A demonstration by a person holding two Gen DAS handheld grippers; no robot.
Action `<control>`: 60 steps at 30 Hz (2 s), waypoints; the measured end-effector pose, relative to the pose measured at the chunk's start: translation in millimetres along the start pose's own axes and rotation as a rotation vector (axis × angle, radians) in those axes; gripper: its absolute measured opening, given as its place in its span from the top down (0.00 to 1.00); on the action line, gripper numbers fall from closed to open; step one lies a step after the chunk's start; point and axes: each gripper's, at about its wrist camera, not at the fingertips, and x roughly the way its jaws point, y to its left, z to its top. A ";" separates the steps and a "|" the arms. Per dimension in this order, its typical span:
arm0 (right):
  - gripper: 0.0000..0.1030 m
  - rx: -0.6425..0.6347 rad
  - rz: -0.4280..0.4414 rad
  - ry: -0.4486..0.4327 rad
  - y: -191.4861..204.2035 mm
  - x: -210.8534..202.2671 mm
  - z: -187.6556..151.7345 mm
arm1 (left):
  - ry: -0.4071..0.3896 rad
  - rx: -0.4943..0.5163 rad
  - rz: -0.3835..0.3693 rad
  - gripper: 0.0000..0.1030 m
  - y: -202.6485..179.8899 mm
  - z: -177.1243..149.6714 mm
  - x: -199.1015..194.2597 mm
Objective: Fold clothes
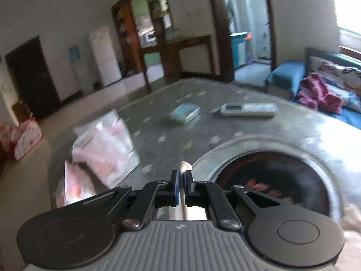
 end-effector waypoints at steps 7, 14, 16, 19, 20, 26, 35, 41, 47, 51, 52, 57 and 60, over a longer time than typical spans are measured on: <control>0.92 -0.024 0.004 0.030 2.0 0.1 -5.8 | -0.035 -0.025 0.051 0.89 17.1 5.2 -11.2; 0.89 -0.071 -0.062 0.042 -21.6 -44.3 -17.6 | -0.107 -0.050 0.170 0.79 41.2 30.6 -17.5; 0.84 -0.102 -0.083 0.065 -26.6 -59.0 -27.7 | -0.127 -0.062 0.216 0.68 51.2 41.1 -15.7; 0.77 -0.155 -0.111 0.103 -30.3 -78.5 -44.6 | -0.148 -0.068 0.288 0.58 66.1 56.0 -9.8; 0.76 -0.170 -0.115 0.115 -30.1 -84.1 -49.6 | -0.151 -0.069 0.311 0.56 70.4 60.0 -7.6; 0.69 -0.257 -0.122 0.185 -24.8 -110.8 -75.9 | -0.129 -0.069 0.395 0.52 91.4 72.4 11.8; 0.69 -0.354 -0.127 0.292 -10.9 -134.3 -107.1 | -0.088 -0.033 0.404 0.54 100.3 74.6 33.9; 0.64 -0.400 -0.137 0.306 -1.1 -139.7 -124.5 | -0.090 0.003 0.411 0.68 101.6 77.0 40.7; 0.64 -0.422 -0.149 0.253 9.5 -132.6 -139.8 | -0.100 0.017 0.403 0.92 108.8 80.7 40.7; 0.64 -0.436 -0.161 0.189 18.7 -124.5 -150.5 | -0.105 0.014 0.411 0.97 112.3 83.6 41.8; 0.65 -0.433 -0.159 0.179 20.4 -122.0 -153.0 | -0.107 0.015 0.411 0.97 112.4 84.7 41.7; 0.69 -0.447 -0.193 0.162 29.9 -107.1 -168.5 | -0.108 0.027 0.402 0.95 110.1 87.4 42.3; 0.80 -0.443 -0.206 0.164 28.3 -103.5 -174.1 | -0.093 0.044 0.399 0.82 107.4 85.6 44.5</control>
